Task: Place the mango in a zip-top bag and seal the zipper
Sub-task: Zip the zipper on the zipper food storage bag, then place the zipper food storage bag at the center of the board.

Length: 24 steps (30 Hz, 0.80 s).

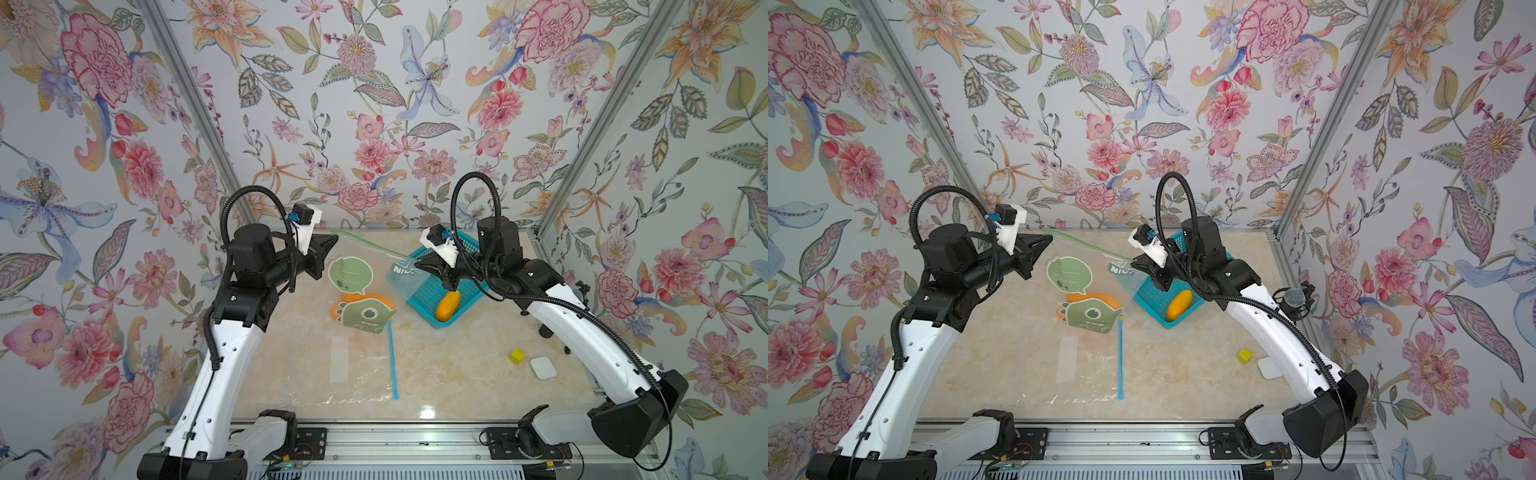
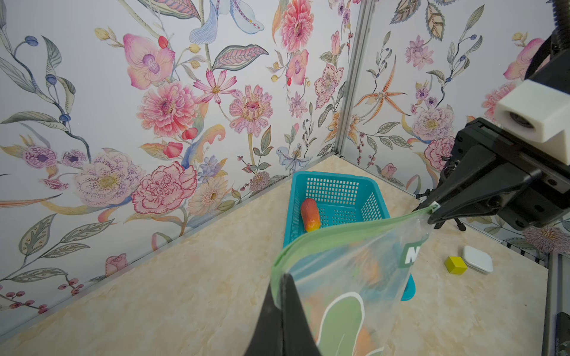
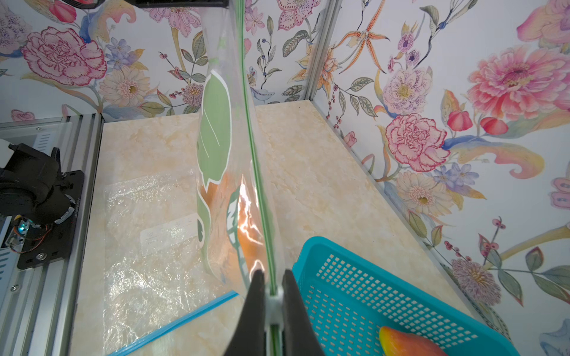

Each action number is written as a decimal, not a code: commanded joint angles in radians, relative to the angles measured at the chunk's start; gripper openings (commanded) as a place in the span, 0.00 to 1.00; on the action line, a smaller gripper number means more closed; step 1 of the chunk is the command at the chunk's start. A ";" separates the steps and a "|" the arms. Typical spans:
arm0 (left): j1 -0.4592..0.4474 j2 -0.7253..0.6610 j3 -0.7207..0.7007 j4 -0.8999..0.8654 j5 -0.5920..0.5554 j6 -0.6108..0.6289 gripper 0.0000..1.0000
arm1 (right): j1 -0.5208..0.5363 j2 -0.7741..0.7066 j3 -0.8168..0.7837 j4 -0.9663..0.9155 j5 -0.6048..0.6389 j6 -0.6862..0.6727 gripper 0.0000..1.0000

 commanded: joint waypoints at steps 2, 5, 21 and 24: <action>0.045 -0.028 -0.009 0.074 -0.084 -0.018 0.00 | -0.023 0.005 -0.022 -0.056 0.027 0.007 0.01; 0.048 -0.027 -0.015 0.085 -0.088 -0.029 0.00 | -0.025 0.009 -0.016 -0.059 0.030 0.004 0.01; 0.084 -0.034 -0.058 0.141 -0.216 -0.108 0.00 | -0.003 0.134 0.089 -0.016 0.078 0.037 0.00; 0.083 -0.058 -0.100 0.195 -0.286 -0.143 0.00 | 0.053 0.207 0.140 0.021 0.137 0.054 0.00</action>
